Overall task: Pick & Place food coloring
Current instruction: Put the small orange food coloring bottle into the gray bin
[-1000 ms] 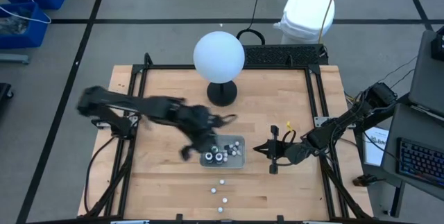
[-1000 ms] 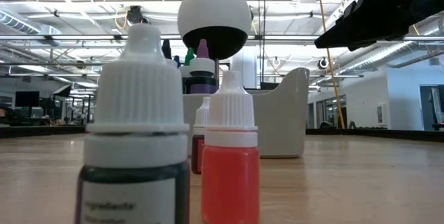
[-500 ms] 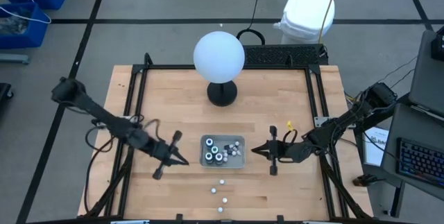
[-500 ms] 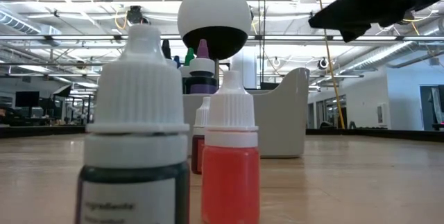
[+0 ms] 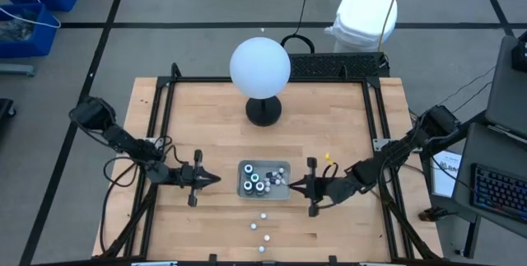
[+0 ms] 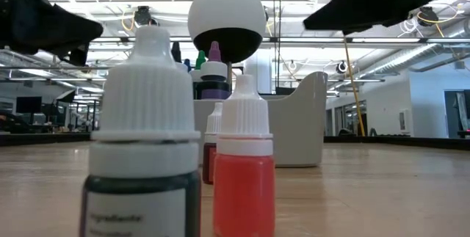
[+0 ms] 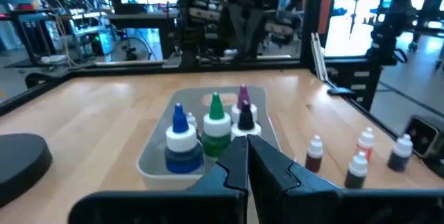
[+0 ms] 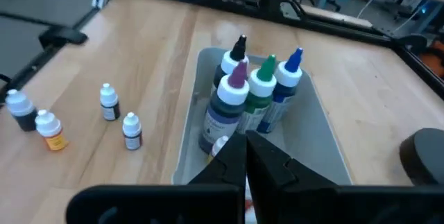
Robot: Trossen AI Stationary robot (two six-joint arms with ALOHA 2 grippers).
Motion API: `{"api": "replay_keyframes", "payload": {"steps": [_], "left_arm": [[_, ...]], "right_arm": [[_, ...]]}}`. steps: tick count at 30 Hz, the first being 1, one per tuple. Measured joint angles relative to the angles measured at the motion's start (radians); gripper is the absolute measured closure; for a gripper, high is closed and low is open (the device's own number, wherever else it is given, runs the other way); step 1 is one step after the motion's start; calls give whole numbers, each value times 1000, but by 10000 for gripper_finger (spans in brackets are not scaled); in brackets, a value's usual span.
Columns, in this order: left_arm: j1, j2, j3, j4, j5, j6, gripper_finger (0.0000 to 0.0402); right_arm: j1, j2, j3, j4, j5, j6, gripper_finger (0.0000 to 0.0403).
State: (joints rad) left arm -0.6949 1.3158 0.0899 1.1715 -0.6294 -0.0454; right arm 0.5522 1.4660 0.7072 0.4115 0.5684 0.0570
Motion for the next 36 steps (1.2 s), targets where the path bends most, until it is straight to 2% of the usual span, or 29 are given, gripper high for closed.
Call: {"api": "replay_keyframes", "payload": {"steps": [5,10,15,19,24,27,32,36], "left_arm": [[0,-5,30,7,0,108,383],[0,-11,56,6,2,171,382],[-3,-15,51,-23,18,161,382],[-8,-14,51,-65,37,124,382],[-7,-15,51,-61,27,123,382],[-7,-15,51,-61,27,135,382],[-7,-15,51,-61,27,155,382],[-7,-15,51,-61,27,141,382]], "right_arm": [[24,97,206,-113,-46,0,403],[63,230,393,-296,62,12,403],[100,384,503,-312,54,26,403],[137,473,530,-296,54,9,402],[135,480,546,-247,45,34,391],[130,485,575,-205,-23,36,381],[144,492,620,-241,3,9,361],[137,493,618,-231,-24,22,343]]}}
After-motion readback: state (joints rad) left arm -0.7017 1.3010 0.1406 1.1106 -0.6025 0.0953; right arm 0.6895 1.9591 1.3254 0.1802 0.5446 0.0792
